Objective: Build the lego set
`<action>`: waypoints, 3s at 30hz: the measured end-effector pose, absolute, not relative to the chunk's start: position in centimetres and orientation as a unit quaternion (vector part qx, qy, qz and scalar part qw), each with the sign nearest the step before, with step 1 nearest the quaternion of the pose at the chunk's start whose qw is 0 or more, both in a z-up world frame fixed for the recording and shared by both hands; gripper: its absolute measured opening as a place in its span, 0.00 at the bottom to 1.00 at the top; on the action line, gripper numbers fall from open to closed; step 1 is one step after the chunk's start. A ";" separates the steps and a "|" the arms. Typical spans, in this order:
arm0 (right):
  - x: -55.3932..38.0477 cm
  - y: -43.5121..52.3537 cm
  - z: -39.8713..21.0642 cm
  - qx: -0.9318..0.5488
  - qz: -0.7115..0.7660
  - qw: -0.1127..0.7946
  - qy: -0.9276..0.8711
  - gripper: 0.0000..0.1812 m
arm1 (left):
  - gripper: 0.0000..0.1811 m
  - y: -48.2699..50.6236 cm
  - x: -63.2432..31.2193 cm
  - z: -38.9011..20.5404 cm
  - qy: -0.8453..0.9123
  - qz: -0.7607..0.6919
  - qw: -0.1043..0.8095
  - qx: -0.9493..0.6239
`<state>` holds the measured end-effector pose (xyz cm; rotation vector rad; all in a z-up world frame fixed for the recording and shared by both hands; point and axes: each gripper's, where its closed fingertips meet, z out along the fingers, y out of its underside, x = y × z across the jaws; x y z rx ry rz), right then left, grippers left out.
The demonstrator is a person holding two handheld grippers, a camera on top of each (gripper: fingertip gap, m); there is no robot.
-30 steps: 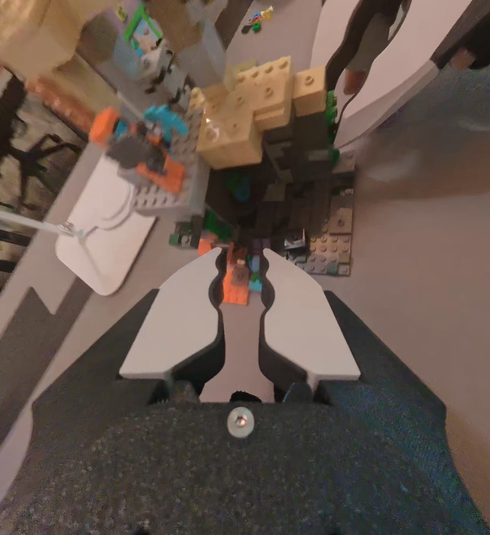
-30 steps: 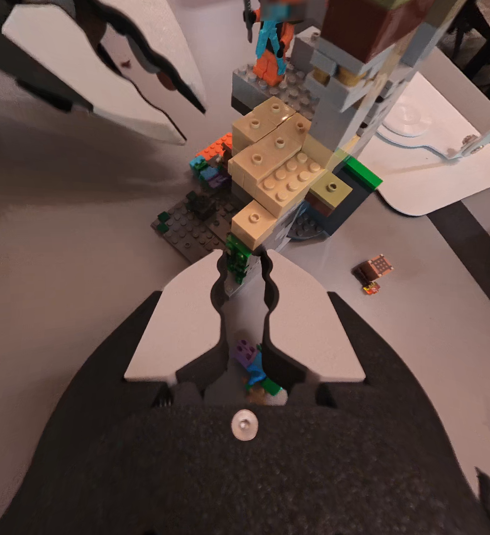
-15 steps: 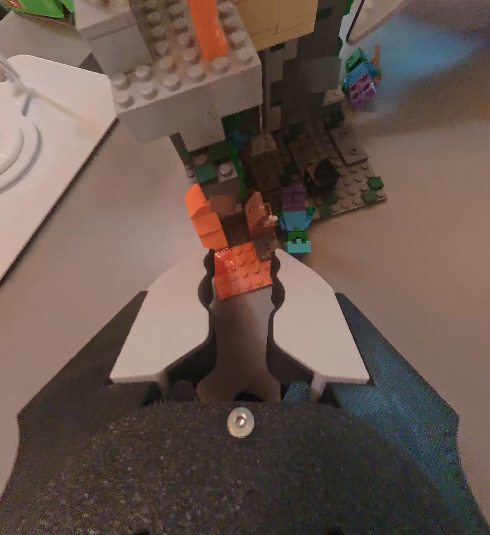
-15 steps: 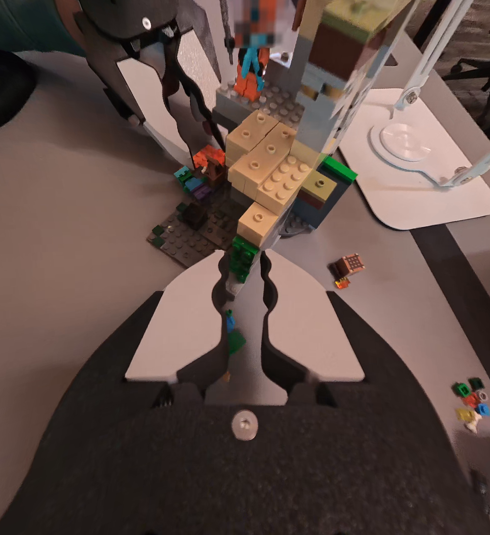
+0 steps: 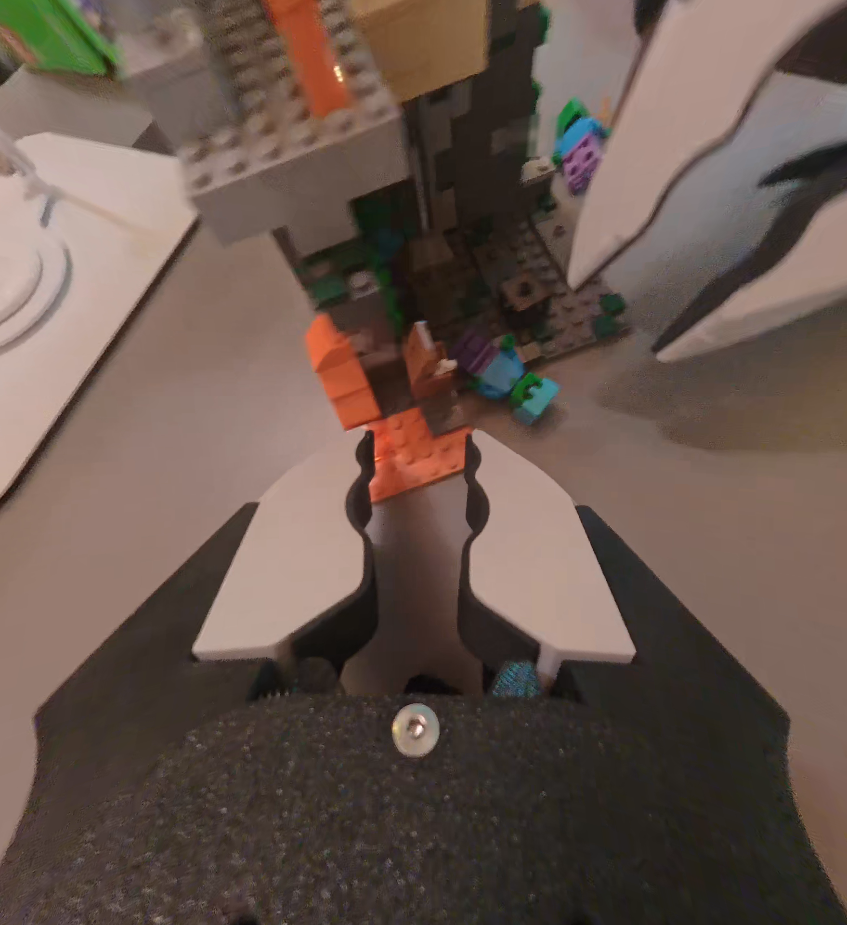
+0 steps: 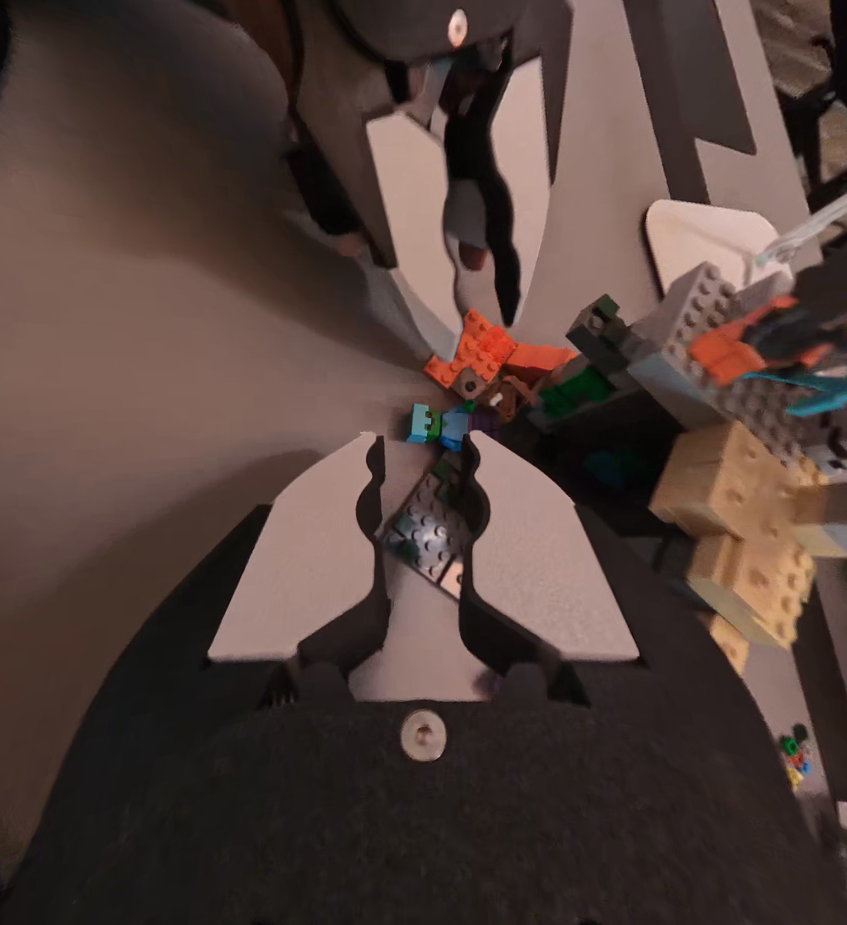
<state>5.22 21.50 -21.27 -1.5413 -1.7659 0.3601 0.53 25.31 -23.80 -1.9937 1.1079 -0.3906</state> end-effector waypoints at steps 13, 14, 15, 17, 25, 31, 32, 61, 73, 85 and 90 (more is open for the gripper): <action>4.0 22.5 -24.2 -0.572 0.035 0.344 -0.744 0.20 | 0.21 26.4 0.8 -24.7 0.472 -0.198 0.364 -0.778; 4.0 22.7 -24.3 -0.571 0.030 0.341 -0.747 0.17 | 0.20 26.3 0.9 -24.7 0.473 -0.198 0.364 -0.777; 4.1 22.7 -24.5 -0.569 0.030 0.339 -0.748 0.13 | 0.20 26.2 0.8 -24.7 0.474 -0.198 0.365 -0.776; 3.9 22.7 -24.5 -0.565 0.033 0.348 -0.747 0.11 | 0.20 26.1 0.8 -24.7 0.477 -0.196 0.369 -0.773; 3.8 23.0 -23.4 -0.602 0.064 0.392 -0.693 0.09 | 0.17 24.6 0.8 -22.7 0.482 -0.226 0.384 -0.754; 4.1 23.2 -19.3 -0.706 0.242 0.436 -0.503 0.08 | 0.17 22.5 3.2 -19.5 0.517 -0.241 0.445 -0.690; 4.2 23.2 -18.5 -0.714 0.273 0.441 -0.471 0.08 | 0.18 22.3 3.6 -19.2 0.522 -0.235 0.453 -0.683; 7.1 19.8 -12.5 -0.619 0.289 0.419 -0.597 0.18 | 0.12 19.2 6.2 -15.5 0.528 -0.307 0.509 -0.607; 6.1 20.1 -16.1 -0.681 0.211 0.335 -0.616 0.08 | 0.13 19.8 6.6 -18.1 0.547 -0.308 0.460 -0.628; 7.1 26.5 -19.2 -0.784 0.131 0.351 -0.495 0.08 | 0.17 25.4 0.4 -20.7 0.485 -0.222 0.452 -0.715; 6.4 27.1 -20.6 -0.787 0.087 0.333 -0.511 0.08 | 0.25 26.1 0.9 -22.9 0.500 -0.224 0.413 -0.727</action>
